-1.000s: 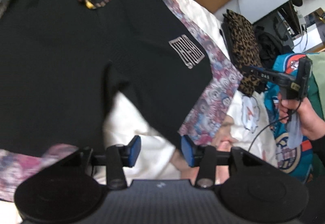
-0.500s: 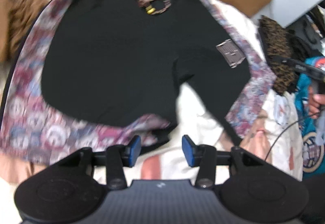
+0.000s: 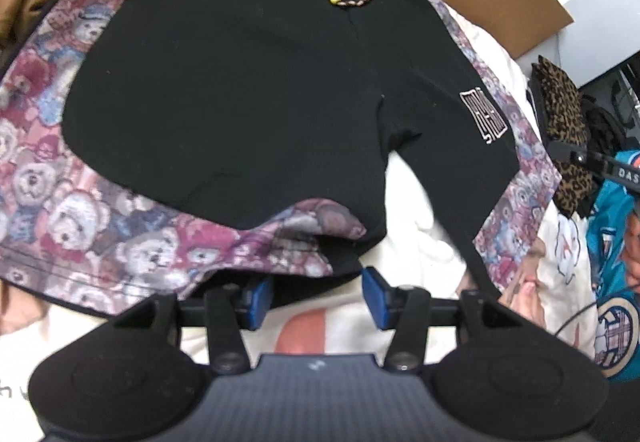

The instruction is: Fold clothes

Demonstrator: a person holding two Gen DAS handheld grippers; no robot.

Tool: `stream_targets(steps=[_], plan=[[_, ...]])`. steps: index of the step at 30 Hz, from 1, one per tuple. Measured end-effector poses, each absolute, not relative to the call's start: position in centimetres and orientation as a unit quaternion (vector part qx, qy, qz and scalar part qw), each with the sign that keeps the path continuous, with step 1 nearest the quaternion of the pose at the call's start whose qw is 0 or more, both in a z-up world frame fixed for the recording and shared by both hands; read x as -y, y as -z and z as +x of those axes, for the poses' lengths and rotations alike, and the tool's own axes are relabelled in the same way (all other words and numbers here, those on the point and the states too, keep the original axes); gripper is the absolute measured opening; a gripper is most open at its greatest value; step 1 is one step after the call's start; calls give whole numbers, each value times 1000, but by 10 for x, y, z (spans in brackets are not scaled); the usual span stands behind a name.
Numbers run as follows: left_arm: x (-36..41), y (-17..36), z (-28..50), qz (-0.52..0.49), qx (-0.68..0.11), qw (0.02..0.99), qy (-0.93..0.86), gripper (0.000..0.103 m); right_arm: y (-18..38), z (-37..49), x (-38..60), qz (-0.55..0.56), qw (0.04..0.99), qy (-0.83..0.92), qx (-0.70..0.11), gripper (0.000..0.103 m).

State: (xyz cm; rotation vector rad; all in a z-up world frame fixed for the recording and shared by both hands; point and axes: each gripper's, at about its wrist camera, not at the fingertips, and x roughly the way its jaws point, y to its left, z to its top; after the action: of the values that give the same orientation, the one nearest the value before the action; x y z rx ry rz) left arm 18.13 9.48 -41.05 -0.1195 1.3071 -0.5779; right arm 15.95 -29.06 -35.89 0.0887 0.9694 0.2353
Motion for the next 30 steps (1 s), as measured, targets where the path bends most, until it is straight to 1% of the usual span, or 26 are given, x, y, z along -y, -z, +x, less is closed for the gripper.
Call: stream_targets(steps=[4,5,8,9,10,11,12,13,15,20,30], plan=[[-86,414,184,-62,-580,766,271,51,364,158,281,37,873,-130,-469,32],[-84,416,184,-60,-577,768,270,49,365,157,279,38,871,-132,-472,32],[-82,420,183,-57,-584,763,271,41,370,155,274,42,865,-140,-480,32],[-82,422,182,-55,-586,762,271,32,372,154,273,43,863,-143,-482,32],[-81,424,182,-54,-588,760,271,20,374,153,271,43,861,-145,-485,32],[-81,425,181,-55,-590,758,273,15,375,153,269,43,860,-148,-487,32],[-84,424,180,-62,-590,756,277,6,376,152,268,43,858,-151,-489,32],[-86,423,179,-69,-590,754,281,3,377,151,266,43,857,-154,-490,32],[-91,420,177,-82,-590,750,289,1,379,150,263,43,853,-161,-494,32],[-97,411,169,-81,-593,738,311,1,382,146,259,49,845,-177,-503,32],[-105,392,162,-35,-602,709,365,1,389,142,244,72,819,-218,-525,32]])
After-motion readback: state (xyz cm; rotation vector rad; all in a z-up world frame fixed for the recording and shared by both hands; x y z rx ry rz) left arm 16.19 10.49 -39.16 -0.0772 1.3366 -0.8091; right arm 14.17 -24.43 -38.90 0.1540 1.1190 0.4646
